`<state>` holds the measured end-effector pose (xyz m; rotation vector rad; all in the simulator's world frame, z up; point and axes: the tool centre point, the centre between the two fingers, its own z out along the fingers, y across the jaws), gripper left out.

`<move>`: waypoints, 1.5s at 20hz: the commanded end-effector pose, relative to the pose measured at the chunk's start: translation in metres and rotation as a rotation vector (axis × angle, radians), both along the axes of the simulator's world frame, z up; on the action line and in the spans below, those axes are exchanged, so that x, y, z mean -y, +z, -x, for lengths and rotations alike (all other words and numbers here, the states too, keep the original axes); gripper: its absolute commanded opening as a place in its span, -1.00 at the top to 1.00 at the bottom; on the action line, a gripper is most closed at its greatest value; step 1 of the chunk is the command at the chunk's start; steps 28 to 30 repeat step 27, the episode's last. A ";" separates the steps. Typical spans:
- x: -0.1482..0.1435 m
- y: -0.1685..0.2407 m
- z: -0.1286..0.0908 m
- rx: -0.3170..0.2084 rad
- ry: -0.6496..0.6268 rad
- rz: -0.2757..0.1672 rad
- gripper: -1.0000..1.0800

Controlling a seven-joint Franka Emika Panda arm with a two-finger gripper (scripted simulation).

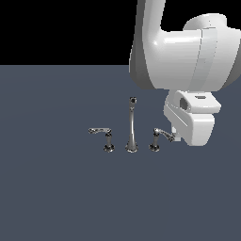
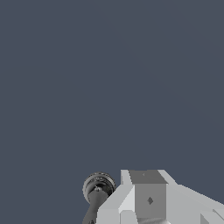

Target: Turn on the faucet by rotating a designated handle.

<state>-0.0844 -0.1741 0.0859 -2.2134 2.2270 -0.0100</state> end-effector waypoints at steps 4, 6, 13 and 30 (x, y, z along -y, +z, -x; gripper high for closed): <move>-0.011 0.000 0.006 -0.001 0.001 -0.001 1.00; -0.019 0.000 0.010 -0.002 0.001 -0.001 1.00; -0.047 0.000 0.024 -0.005 0.005 -0.003 1.00; -0.094 0.000 0.007 -0.006 0.004 -0.003 1.00</move>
